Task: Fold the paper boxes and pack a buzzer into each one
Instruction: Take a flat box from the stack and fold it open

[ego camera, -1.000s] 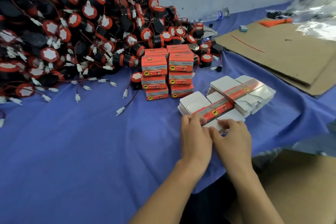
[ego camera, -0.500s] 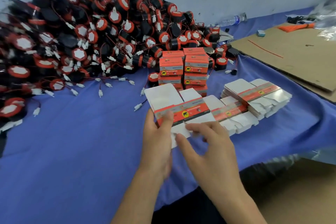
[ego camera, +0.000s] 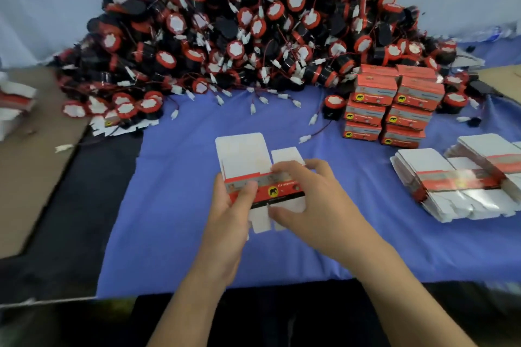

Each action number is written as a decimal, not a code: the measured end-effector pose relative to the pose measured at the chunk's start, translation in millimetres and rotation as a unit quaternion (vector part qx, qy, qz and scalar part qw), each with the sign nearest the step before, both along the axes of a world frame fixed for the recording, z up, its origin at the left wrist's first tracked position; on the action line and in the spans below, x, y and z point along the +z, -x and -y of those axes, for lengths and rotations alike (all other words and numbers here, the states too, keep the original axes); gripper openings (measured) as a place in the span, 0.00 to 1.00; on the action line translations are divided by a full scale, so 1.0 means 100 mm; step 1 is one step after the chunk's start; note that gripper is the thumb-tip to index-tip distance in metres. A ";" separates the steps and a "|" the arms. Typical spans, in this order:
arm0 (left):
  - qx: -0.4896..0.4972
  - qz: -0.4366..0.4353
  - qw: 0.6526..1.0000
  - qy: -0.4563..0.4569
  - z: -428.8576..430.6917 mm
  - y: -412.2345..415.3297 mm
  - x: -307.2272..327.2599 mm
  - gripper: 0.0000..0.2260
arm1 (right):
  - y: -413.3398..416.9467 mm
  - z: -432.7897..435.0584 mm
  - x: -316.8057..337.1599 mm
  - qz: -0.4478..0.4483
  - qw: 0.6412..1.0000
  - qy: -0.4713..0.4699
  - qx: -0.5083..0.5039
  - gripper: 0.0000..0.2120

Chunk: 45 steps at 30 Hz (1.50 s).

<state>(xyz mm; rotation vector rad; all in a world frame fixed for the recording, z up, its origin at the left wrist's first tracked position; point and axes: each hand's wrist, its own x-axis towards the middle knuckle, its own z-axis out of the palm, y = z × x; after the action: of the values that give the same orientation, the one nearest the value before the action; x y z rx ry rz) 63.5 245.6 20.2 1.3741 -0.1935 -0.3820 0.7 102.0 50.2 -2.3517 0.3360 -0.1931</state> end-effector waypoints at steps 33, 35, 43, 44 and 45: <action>-0.043 0.269 0.957 -0.098 -0.68 -0.12 0.20 0.21 | 0.11 -0.14 0.07 -0.199 0.848 -0.489 0.055 0.33; -0.036 0.284 0.953 -0.098 -0.72 -0.12 0.20 0.23 | 0.08 -0.03 0.10 -0.143 0.860 -0.488 -0.030 0.34; -0.097 0.363 0.908 -0.182 -0.76 -0.10 0.26 0.29 | -0.08 -0.26 0.27 -0.092 0.815 -0.570 0.032 0.21; -0.099 0.359 0.910 -0.183 -0.77 -0.10 0.26 0.29 | -0.07 -0.27 0.27 -0.091 0.811 -0.576 0.037 0.20; -0.102 0.351 0.913 -0.180 -0.77 -0.10 0.26 0.29 | -0.06 -0.27 0.26 -0.091 0.809 -0.579 0.041 0.19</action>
<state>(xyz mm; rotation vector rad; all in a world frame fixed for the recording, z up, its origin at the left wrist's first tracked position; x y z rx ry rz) 73.8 322.8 46.6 1.8232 -0.9038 -0.0768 6.7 128.8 76.1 -1.1492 0.3100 0.2415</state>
